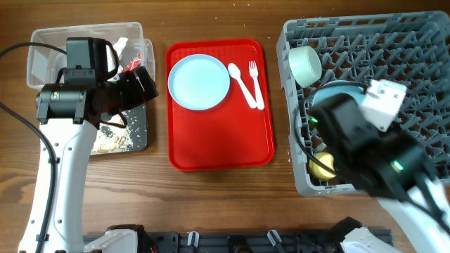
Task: Sort waste into correct bins and load items into the dishwasher rack
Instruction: 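Place the blue bowl into the dish rack, then grasp the light-blue plate edge with the right gripper and lift it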
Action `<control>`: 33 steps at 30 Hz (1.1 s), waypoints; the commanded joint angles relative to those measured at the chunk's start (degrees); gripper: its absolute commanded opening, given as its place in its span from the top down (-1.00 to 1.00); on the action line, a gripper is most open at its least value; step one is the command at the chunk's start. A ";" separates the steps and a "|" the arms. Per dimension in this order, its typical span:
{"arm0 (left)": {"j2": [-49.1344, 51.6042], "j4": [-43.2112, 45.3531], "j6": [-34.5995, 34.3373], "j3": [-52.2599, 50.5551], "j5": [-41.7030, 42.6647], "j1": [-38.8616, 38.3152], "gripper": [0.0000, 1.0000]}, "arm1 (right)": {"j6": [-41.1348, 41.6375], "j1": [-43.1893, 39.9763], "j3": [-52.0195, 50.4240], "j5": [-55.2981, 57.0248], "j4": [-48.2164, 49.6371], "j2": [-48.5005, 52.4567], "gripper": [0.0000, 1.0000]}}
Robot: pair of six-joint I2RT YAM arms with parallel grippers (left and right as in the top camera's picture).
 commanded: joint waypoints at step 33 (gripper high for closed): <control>0.33 -0.04 0.50 0.57 -0.33 0.20 -1.00 | -42.05 -8.87 -3.82 14.67 21.90 35.04 0.91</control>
